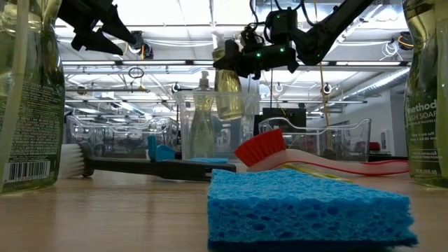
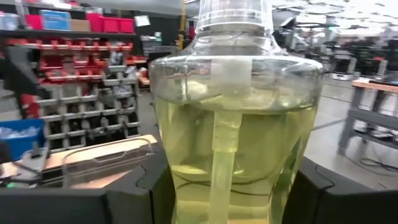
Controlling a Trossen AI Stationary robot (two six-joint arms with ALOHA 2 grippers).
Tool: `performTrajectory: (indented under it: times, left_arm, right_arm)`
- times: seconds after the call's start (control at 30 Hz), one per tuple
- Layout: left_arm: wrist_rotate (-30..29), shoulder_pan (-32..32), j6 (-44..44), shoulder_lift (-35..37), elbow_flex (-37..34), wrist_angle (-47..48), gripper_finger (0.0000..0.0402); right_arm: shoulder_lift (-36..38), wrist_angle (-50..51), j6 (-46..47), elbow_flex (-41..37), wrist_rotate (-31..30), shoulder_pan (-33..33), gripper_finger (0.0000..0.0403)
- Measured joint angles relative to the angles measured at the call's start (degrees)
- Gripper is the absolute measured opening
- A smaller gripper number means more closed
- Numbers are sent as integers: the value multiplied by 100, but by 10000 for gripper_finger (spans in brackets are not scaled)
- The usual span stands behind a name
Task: Pick & Place Kitchen Sink Supplies
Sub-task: Put the yellow dish soap into the white bin
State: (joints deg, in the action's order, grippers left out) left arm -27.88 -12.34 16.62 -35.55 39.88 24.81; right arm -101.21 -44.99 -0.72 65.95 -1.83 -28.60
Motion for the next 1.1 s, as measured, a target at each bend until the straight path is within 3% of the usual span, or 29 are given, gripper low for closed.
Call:
performTrajectory:
  times: [0.6,0.87,1.1]
  left_arm:
    - [3,-34,-167,-7,0,-152,323]
    - [0,-34,-195,-7,0,-152,308]
    - [0,-34,-195,-7,0,-152,319]
  right_arm:
    - [0,163,-114,-2,-1041,109,196]
    - [0,162,-17,-2,-1029,135,197]
    - [0,168,-4,-4,-1021,136,197]
